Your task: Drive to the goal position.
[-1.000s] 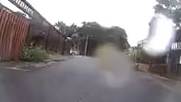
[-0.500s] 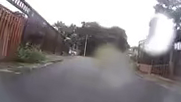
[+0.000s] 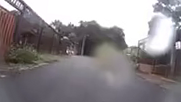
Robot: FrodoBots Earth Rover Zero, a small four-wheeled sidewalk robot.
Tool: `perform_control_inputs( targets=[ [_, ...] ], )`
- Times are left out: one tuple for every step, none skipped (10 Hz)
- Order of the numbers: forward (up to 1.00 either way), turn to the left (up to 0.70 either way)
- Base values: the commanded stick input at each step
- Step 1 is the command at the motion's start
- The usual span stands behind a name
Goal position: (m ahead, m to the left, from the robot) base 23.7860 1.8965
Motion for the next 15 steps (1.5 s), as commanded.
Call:
perform_control_inputs(
  targets=[
    [0.7, -0.1],
    [0.7, -0.35],
    [0.7, -0.22],
    [0.7, 0.0],
    [0.7, -0.12],
    [0.7, -0.35],
    [0.7, -0.22],
    [0.7, 0.0],
    [0.7, 0.0],
    [0.7, 0.0],
    [0.7, 0.0],
    [0.7, 0.0],
    [0.7, 0.0],
    [0.7, 0.0],
    [0.7, 0.0]
  ],
)
